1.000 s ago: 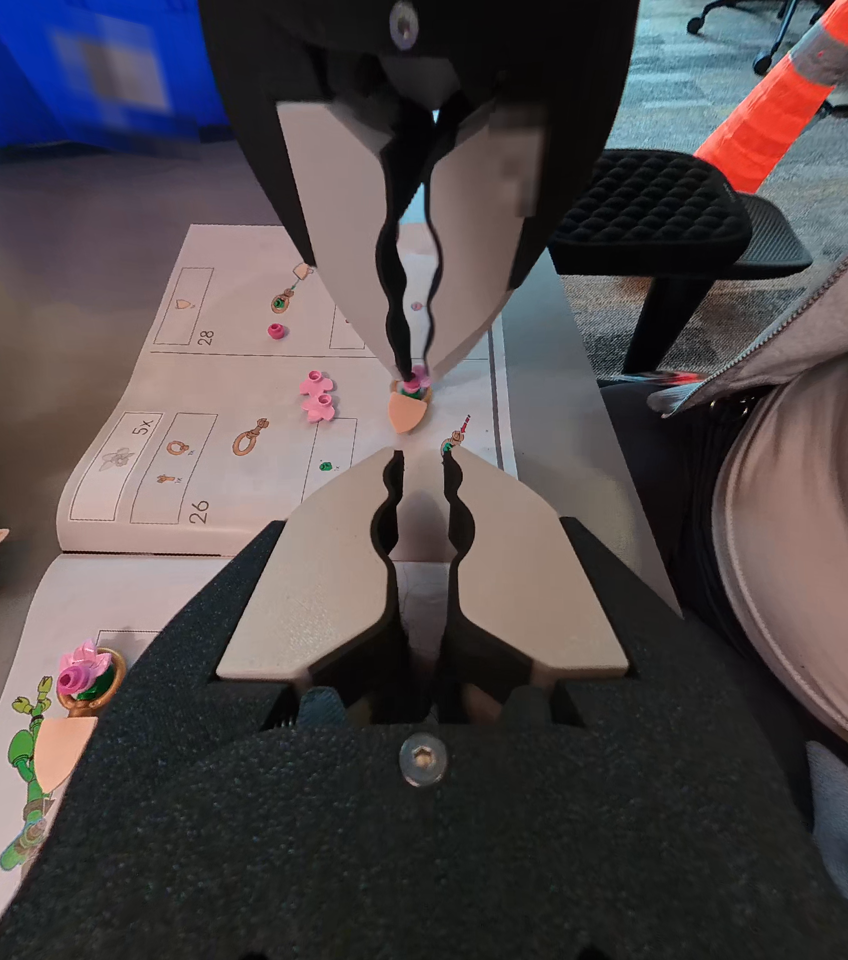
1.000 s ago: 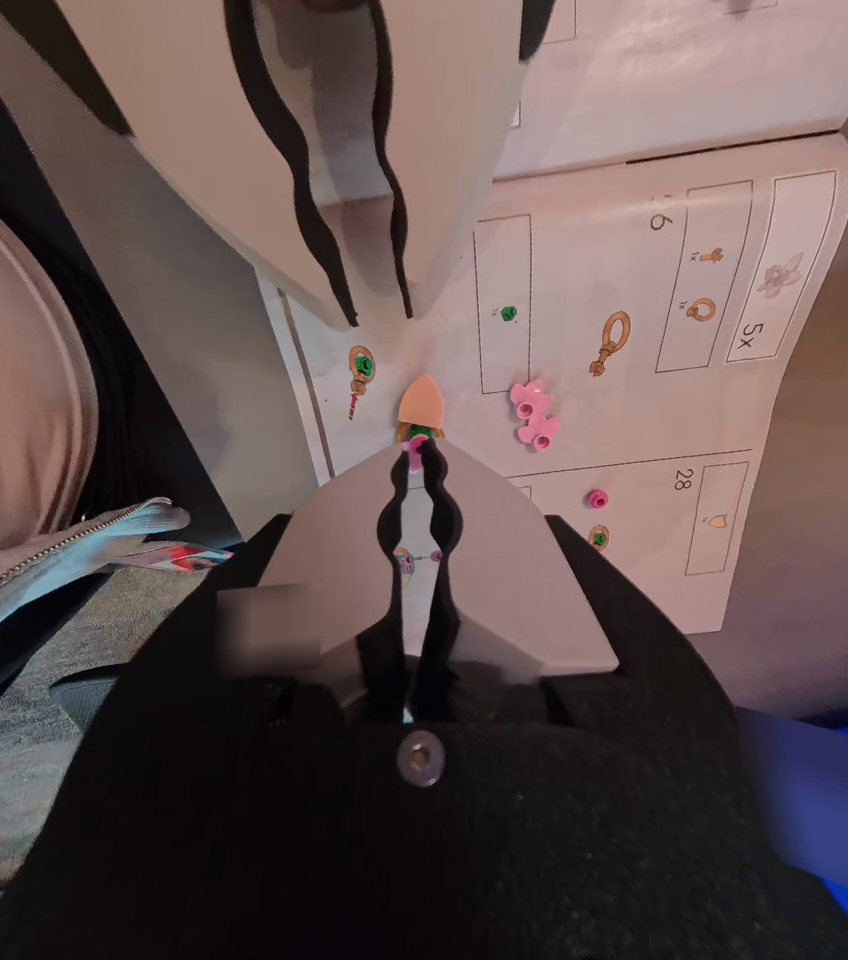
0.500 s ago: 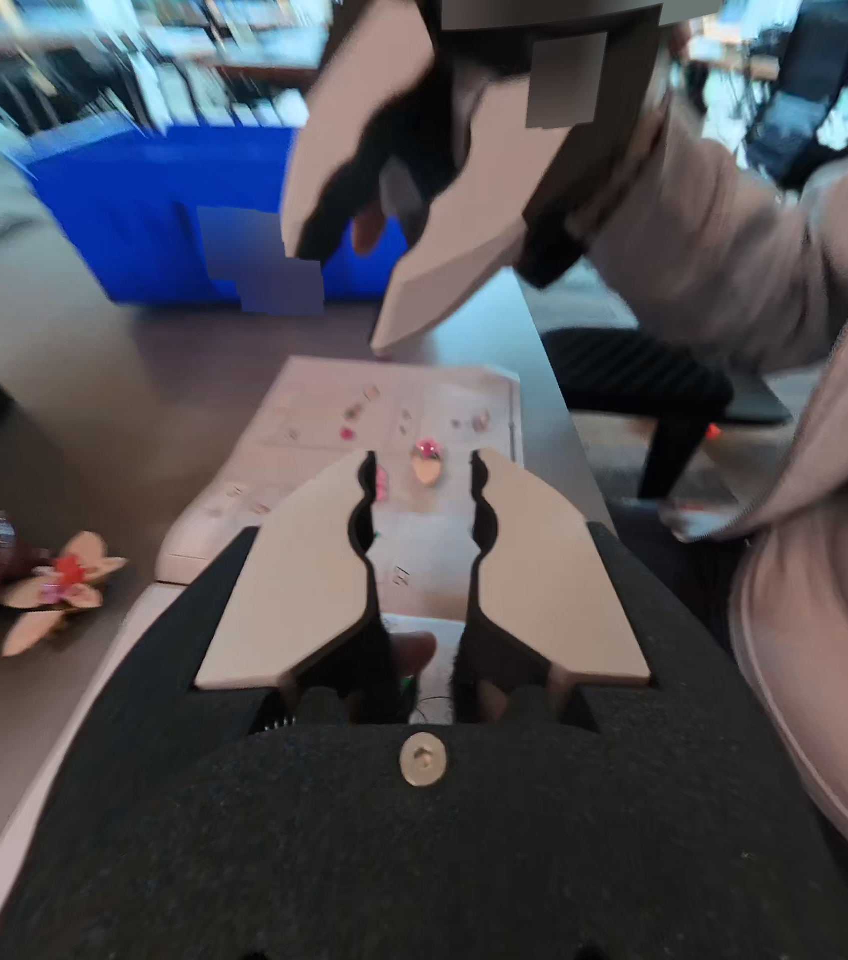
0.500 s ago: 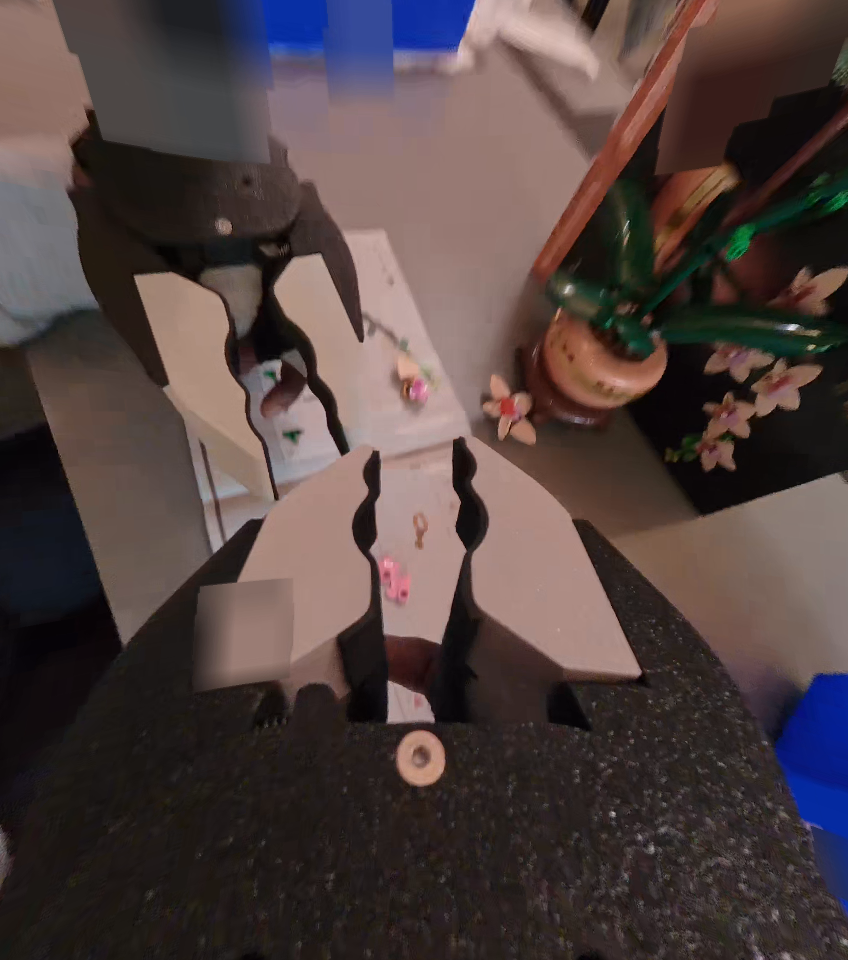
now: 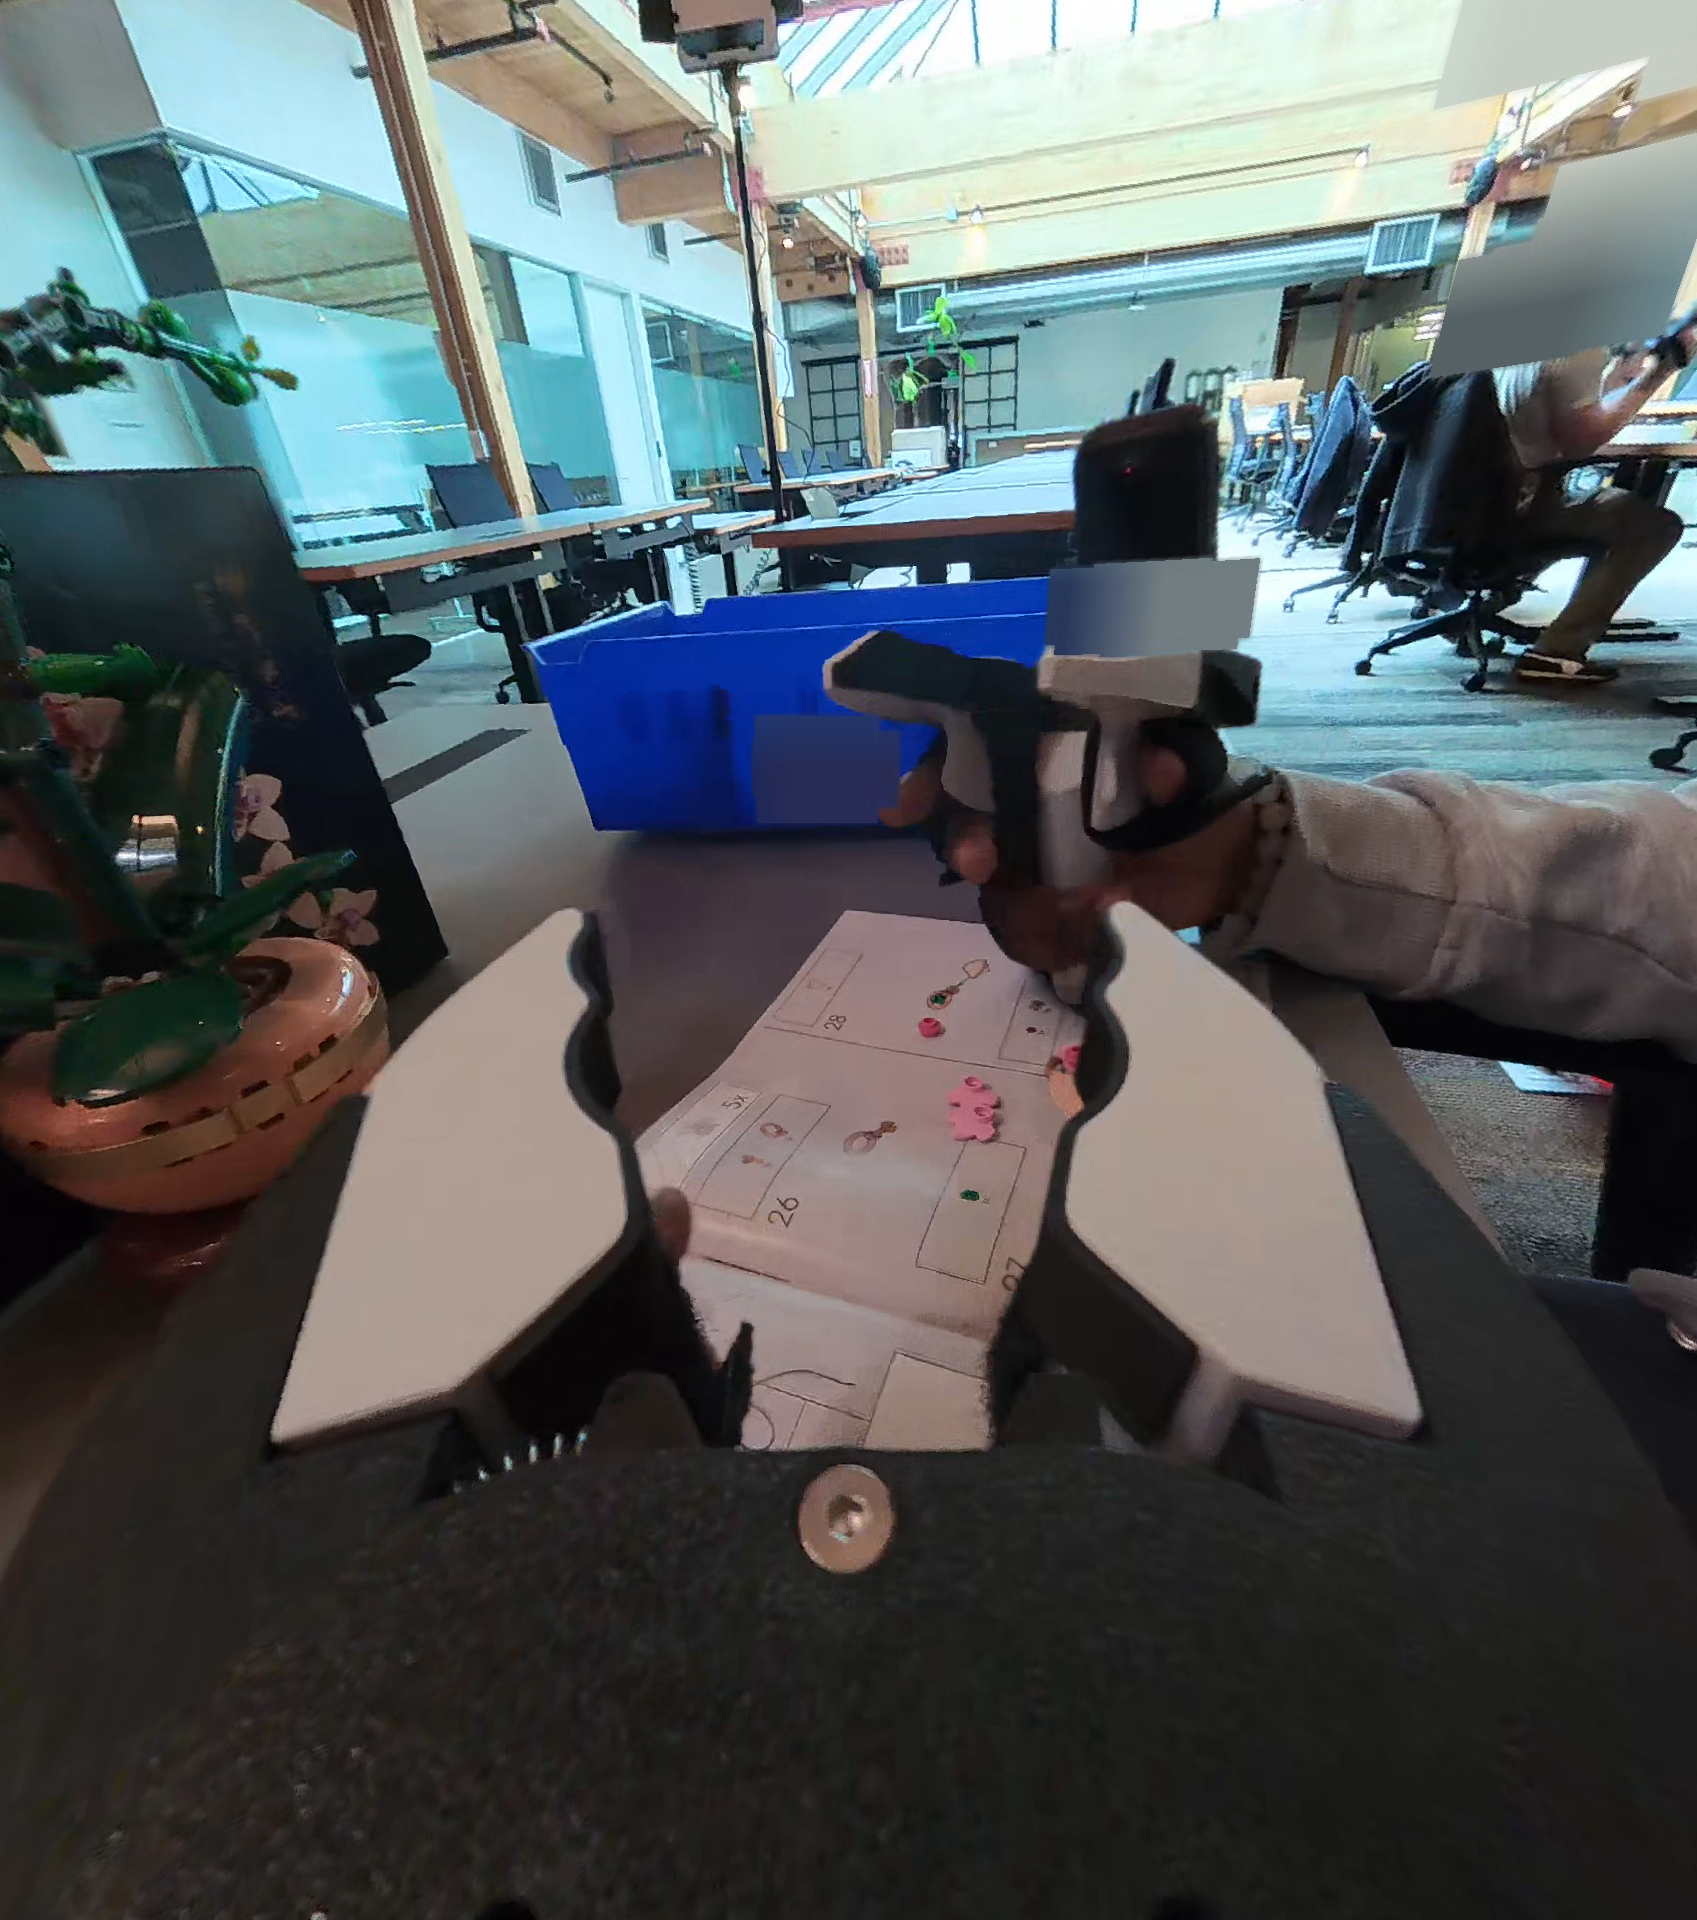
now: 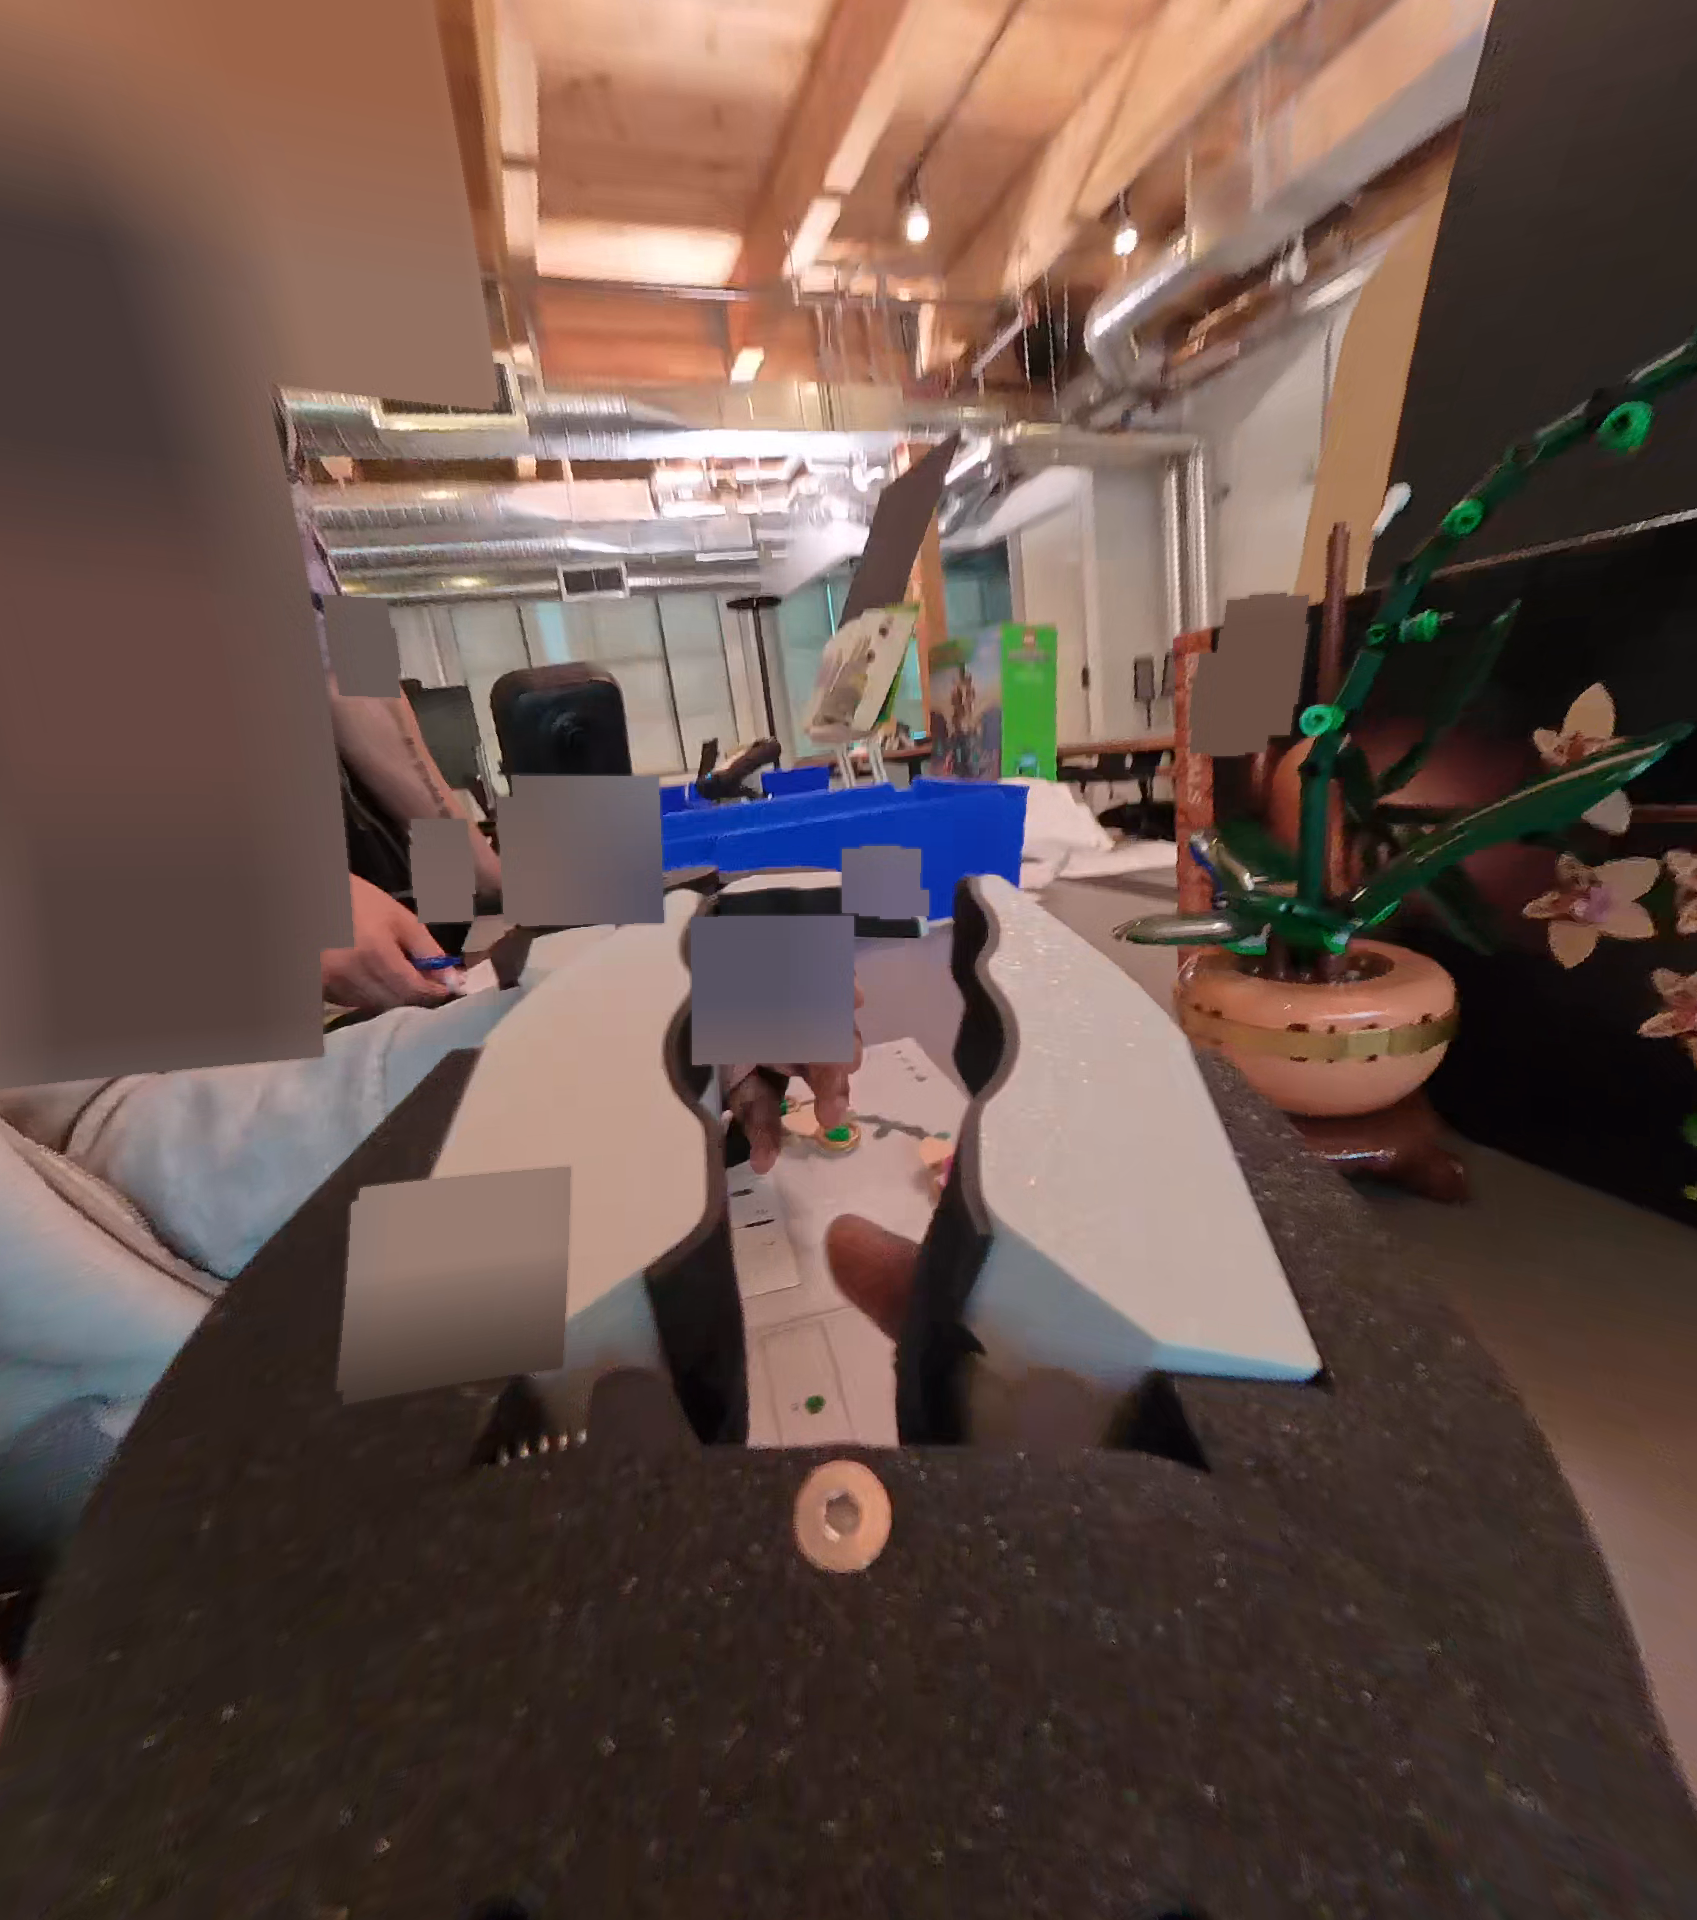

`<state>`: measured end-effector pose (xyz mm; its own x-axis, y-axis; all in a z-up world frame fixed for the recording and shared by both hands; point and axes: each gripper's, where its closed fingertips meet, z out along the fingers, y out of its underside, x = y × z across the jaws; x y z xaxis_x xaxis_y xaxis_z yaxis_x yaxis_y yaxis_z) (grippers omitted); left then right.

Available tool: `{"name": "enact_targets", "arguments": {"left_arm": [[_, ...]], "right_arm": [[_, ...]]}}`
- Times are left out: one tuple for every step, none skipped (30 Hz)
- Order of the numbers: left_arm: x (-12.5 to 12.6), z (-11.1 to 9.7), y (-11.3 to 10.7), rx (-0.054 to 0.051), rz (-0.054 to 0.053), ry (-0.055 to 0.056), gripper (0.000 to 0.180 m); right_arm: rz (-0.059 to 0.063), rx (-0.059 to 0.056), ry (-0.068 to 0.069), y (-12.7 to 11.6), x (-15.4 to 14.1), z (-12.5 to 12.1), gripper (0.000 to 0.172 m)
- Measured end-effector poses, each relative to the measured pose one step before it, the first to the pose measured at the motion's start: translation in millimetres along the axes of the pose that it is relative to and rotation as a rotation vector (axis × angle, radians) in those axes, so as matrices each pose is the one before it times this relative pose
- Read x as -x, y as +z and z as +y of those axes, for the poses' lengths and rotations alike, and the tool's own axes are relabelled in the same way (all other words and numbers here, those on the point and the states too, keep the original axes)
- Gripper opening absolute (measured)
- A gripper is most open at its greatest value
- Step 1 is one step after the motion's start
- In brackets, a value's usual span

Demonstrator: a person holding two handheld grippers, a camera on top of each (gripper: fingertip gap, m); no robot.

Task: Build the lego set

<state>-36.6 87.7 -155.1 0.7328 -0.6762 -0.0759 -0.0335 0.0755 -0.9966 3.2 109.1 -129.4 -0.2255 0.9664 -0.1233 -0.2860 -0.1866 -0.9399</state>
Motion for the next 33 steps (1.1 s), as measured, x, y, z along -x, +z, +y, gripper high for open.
{"name": "enact_targets", "arguments": {"left_arm": [[1.35,-0.02,1.09,-0.0035,-0.014,0.0092,0.094],[2.38,0.19,0.63,-0.0007,-0.0179,0.0065,0.101],[2.79,-0.2,0.39,-0.0003,-0.0174,0.0026,0.108],[3.67,-1.95,-0.03,-0.0107,-0.0228,-0.0019,0.117],[4.36,-4.34,-0.45,-0.0254,-0.0275,-0.0051,0.125],[5.31,-6.32,-1.12,-0.0368,-0.0337,-0.0044,0.133],[5.32,-7.76,-2.25,-0.0448,-0.0332,-0.0013,0.138],[5.91,-9.21,-3.02,-0.0536,-0.0355,0.0002,0.144],[5.72,-11.01,-3.9,-0.0631,-0.0324,-0.0004,0.146],[5.72,-11.57,-4.33,-0.0677,-0.0305,-0.0021,0.147],[5.16,-11.3,-4.32,-0.0643,-0.0249,-0.0037,0.148],[2.71,-10.87,-3.95,-0.0591,-0.008,-0.0053,0.147],[1.81,-11.07,-3.52,-0.0581,-0.0054,-0.0049,0.147],[0.94,-10.79,-3.32,-0.0579,-0.0015,-0.003,0.148],[-0.79,-9.79,-2.75,-0.052,0.0109,-0.0114,0.147],[-1.37,-7.79,-2.05,-0.0435,0.0198,-0.0336,0.147],[-0.48,-6.59,-1.69,-0.041,0.0193,-0.0557,0.147],[0.04,-6.76,-1.6,-0.0437,0.0183,-0.0647,0.147],[0.61,-7.4,-1.92,-0.046,0.0119,-0.0545,0.147],[0.21,-7.69,-2.04,-0.0441,0.0131,-0.0445,0.146],[0.71,-6.84,-1.88,-0.036,0.01,-0.0392,0.146],[1.13,-6.19,-1.93,-0.0325,0.0072,-0.0376,0.146],[0.29,-6.39,-1.86,-0.0347,0.0112,-0.0393,0.146],[-0.31,-6.8,-1.7,-0.0379,0.0157,-0.0429,0.146],[-0.19,-6.54,-1.78,-0.0381,0.0151,-0.0479,0.146],[-0.08,-5.97,-1.57,-0.0351,0.0143,-0.0467,0.146],[-0.58,-5.5,-1.41,-0.0308,0.0156,-0.0424,0.146],[-0.07,-4.27,-1.07,-0.0218,0.0089,-0.0275,0.146],[0.27,-2.53,-0.74,-0.0112,0.0027,-0.0104,0.146],[-0.14,-1.47,-0.3,-0.0034,0.0023,-0.0011,0.146],[-0.23,-0.19,-0.09,0.0034,0.0017,0.003,0.146],[-0.29,0.06,-0.06,0.0031,0.0023,0.002,0.146],[-0.25,0.16,0.03,0.0015,0.0026,-0.0016,0.146]], "right_arm": [[0.0073,-0.014,-0.031,-2.05,-1.11,-1.99,0.052],[0.0046,0.0026,-0.0489,-1.66,0.57,-2.25,0.057],[0.0246,0.004,-0.0576,-2.0,-2.43,-0.83,0.059],[0.0415,0.0078,-0.0511,-1.88,-5.07,1.26,0.062],[0.018,0.0147,-0.0381,-0.81,-1.69,2.22,0.068],[0.0097,0.0066,-0.0257,0.21,-0.25,0.54,0.074],[0.0122,-0.0076,-0.0202,0.63,-0.53,-1.31,0.08],[-0.0012,-0.0065,-0.017,0.75,1.24,-0.89,0.086],[0.0017,0.0014,-0.0163,0.46,0.67,-0.09,0.092],[0.0269,-0.0071,-0.0204,0.14,-2.92,-1.88,0.101],[0.0325,-0.013,-0.0283,-0.4,-4.13,-2.94,0.11],[0.0273,-0.0174,-0.0301,-0.85,-3.65,-3.64,0.118],[0.0261,-0.0198,-0.023,-0.92,-3.48,-3.92,0.126],[0.0207,-0.0222,-0.0107,-0.37,-2.65,-4.44,0.139],[0.0116,-0.0227,-0.0021,-0.41,-1.19,-4.42,0.145],[0.0019,-0.028,0.0004,-1.13,0.31,-4.92,0.145],[-0.003,-0.0332,0.0012,-1.29,1.1,-6.0,0.145],[0.0026,-0.0293,0.0017,-1.31,0.25,-5.46,0.145],[0.003,-0.0206,0.0041,-1.01,-0.25,-3.66,0.145],[0.0054,-0.0098,0.0046,-0.58,-1.05,-1.7,0.145],[-0.0021,-0.0059,0.0096,-0.53,-0.33,-0.76,0.145],[0.0044,-0.0047,0.01,-0.26,-1.12,-0.63,0.145],[0.0031,-0.0027,0.004,-0.31,-0.66,-0.35,0.145],[-0.0068,-0.0069,-0.0004,-0.18,1.26,-1.29,0.145],[-0.0076,-0.0057,-0.0035,0.05,1.79,-1.04,0.145],[-0.0042,0.0021,-0.0108,0.19,1.36,0.44,0.143],[-0.0098,0.0066,-0.0141,0.47,2.38,1.06,0.143],[-0.0143,0.0083,-0.0089,0.62,3.08,1.47,0.143],[-0.0105,0.0082,-0.0025,0.75,2.36,1.65,0.143],[-0.0061,0.0081,-0.0032,0.53,1.5,1.51,0.143],[-0.0032,0.0034,-0.0092,0.27,0.89,0.47,0.143],[0.0017,-0.0011,-0.0073,-0.17,-0.1,-0.48,0.142],[0.0034,-0.0005,0.0008,-0.22,-0.72,-0.14,0.142]]}}
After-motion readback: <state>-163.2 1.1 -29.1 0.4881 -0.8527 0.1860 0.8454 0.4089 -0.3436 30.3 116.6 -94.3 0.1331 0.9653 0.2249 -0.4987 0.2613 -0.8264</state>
